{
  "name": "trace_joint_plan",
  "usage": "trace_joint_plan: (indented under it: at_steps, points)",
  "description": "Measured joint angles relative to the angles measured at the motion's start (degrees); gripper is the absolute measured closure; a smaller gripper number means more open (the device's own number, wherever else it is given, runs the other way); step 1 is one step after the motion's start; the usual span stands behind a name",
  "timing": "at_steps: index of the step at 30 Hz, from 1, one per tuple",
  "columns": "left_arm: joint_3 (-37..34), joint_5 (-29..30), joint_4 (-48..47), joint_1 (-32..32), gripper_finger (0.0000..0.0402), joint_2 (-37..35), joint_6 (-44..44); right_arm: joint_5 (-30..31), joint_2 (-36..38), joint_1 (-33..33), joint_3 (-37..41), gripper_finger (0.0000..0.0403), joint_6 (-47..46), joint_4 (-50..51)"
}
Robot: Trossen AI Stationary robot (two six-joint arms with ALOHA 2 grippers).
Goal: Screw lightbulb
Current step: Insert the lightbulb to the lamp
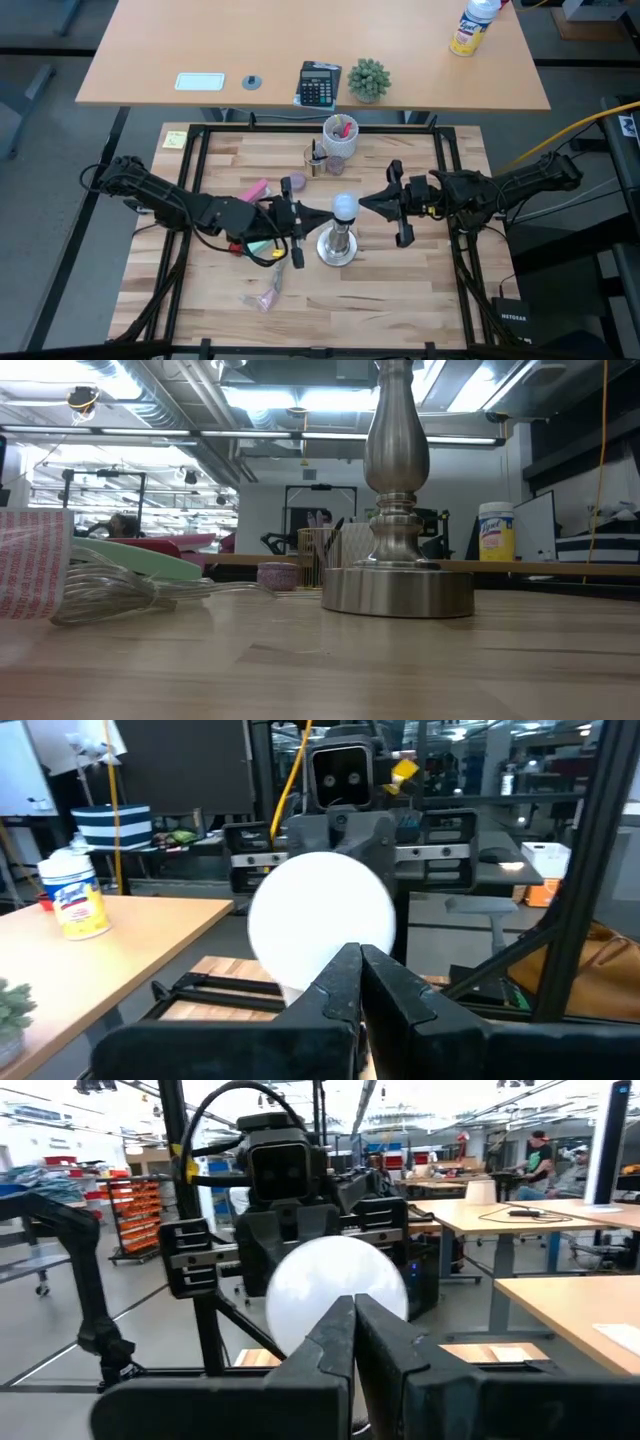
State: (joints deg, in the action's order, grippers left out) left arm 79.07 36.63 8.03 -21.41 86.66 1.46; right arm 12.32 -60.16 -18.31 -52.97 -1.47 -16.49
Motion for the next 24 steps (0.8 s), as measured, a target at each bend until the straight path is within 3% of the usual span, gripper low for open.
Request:
trace_joint_plan:
  at_steps: [13, 24]
  points:
    - [-0.04, 4.91, -0.2, 0.67, 0.0399, 0.12, -0.33, -7.91, -0.11, -0.09, 0.0, 0.0389, -1.51, -0.22]
    - [-0.07, 7.75, 1.67, -0.81, 0.0399, -2.7, 3.91, -6.64, 2.77, -0.09, 0.0, 0.0389, -1.17, -0.25]
